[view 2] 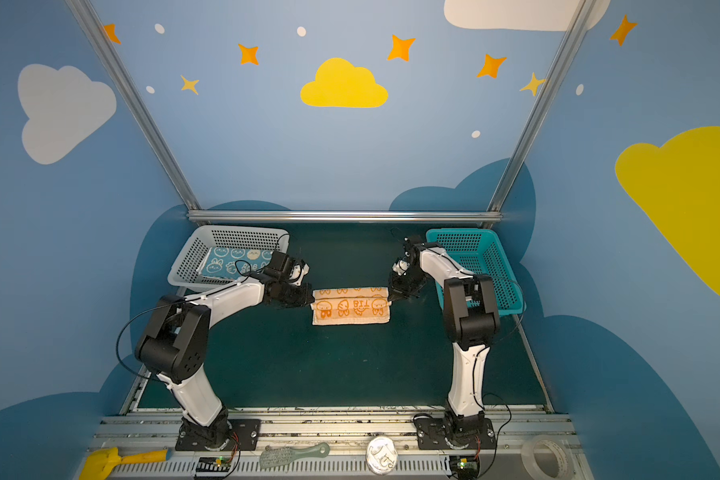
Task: Fold and stack the towels
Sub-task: 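Fold the held far edge over toward the robot with both grippers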
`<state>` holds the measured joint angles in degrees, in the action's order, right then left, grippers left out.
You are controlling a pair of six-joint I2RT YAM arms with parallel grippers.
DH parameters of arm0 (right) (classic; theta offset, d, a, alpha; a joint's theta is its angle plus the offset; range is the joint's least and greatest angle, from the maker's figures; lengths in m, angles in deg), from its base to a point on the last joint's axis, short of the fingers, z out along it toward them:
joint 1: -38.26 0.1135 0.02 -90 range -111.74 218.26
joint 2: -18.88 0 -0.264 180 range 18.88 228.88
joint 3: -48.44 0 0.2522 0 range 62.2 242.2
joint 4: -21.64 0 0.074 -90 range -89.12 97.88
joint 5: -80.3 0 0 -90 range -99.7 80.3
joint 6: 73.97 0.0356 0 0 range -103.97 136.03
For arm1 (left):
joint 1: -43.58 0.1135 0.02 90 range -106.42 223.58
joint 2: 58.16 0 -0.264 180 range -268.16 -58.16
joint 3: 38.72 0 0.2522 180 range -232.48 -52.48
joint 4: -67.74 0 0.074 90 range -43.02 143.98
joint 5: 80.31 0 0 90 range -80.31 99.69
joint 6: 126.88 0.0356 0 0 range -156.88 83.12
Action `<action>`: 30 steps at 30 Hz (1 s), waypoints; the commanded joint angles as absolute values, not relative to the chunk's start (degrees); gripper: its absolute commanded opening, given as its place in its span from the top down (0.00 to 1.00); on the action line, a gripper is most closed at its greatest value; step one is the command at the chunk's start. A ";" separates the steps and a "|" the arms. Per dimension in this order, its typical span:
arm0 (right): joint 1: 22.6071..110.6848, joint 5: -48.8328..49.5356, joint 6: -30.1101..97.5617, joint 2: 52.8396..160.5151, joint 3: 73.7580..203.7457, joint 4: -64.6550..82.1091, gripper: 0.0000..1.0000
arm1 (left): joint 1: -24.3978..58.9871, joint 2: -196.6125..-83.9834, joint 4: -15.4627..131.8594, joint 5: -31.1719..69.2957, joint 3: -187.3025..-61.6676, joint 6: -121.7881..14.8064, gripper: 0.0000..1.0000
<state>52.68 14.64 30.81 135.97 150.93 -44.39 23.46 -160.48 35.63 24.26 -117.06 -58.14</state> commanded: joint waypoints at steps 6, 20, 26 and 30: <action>52.89 11.28 32.06 134.21 148.60 -43.54 1.00 | 23.71 -160.32 35.91 21.12 -116.12 -58.81 0.97; 53.10 9.89 32.90 131.20 148.77 -44.54 1.00 | 22.62 -157.01 34.43 20.48 -115.04 -59.27 0.97; 53.20 10.14 33.25 131.42 146.79 -43.30 1.00 | 21.88 -156.59 35.67 21.28 -113.31 -60.48 0.97; 53.27 10.16 33.28 132.31 145.82 -42.72 1.00 | 21.35 -157.62 36.65 21.42 -111.99 -60.93 0.97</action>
